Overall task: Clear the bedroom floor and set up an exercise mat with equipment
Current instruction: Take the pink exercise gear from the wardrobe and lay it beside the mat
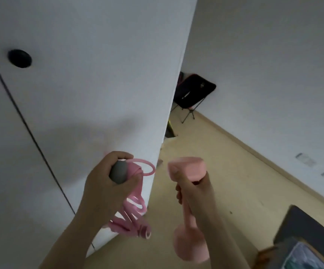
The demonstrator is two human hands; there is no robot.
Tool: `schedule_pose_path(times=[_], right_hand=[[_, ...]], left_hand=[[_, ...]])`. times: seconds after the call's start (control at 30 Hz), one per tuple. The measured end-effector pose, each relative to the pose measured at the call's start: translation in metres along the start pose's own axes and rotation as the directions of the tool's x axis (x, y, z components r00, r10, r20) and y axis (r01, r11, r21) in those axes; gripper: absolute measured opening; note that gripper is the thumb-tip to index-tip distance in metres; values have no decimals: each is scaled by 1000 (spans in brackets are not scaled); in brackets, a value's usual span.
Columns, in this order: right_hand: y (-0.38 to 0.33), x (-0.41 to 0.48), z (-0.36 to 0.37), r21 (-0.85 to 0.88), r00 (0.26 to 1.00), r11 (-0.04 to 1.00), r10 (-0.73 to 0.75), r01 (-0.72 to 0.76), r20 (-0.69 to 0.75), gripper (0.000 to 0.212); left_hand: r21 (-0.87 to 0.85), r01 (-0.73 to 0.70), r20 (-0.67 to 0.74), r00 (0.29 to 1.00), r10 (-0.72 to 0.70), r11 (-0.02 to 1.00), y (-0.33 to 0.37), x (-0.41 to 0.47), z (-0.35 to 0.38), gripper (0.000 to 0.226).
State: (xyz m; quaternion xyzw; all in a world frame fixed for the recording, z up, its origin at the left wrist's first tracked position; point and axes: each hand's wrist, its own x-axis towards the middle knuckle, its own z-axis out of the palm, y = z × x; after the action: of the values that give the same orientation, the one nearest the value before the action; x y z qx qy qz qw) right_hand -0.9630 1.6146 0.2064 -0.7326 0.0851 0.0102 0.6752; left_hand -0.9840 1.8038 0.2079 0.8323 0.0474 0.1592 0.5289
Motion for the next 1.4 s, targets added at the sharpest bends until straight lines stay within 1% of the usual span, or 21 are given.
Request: schedule_pose_path(times=[0.1,0.17,0.27,0.43,0.53,0.63,0.8,1.03,1.17,1.23,1.33,1.4], right_hand=[[4,0,-47,41,986,999,-26,33,-166,49],[6,5,-78,66,969,996,-39,57,-244,51],[5,14,-122,74,945,994,-48,75,-323,52],[1,44,-199,91,899,991,-50,98,-434,44],[-1,65,-236,102,884,990,-38,96,-467,44],[0,87,-267,80,863,992,-41,93,-503,46],[1,128,-300,87,843,993,-19,78,-538,36],[1,208,-318,72,775,996,4,54,-631,36],[-10,255,-324,97,716,994,33,49,-698,37],[-14,277,-329,131,672,991,69,42,-737,37],[-14,295,-336,162,643,986,105,30,-759,38],[-11,312,-346,181,607,983,133,18,-784,39]], left_hand=[[-31,-60,138,988,64,998,18,9,44,31],[-52,-93,210,972,102,994,33,17,75,31],[-93,-117,286,948,139,989,56,29,120,33],[-144,-155,360,912,197,977,94,49,204,34],[-167,-142,386,901,197,976,111,57,244,36],[-180,-165,390,893,224,970,121,70,280,35],[-201,-171,443,863,245,965,130,108,326,35],[-267,-219,503,799,329,939,129,199,393,35],[-305,-234,555,744,372,923,135,260,430,34],[-319,-227,605,699,382,920,139,286,451,34],[-320,-237,648,652,394,917,142,306,474,34],[-325,-222,681,620,390,919,143,321,497,33]])
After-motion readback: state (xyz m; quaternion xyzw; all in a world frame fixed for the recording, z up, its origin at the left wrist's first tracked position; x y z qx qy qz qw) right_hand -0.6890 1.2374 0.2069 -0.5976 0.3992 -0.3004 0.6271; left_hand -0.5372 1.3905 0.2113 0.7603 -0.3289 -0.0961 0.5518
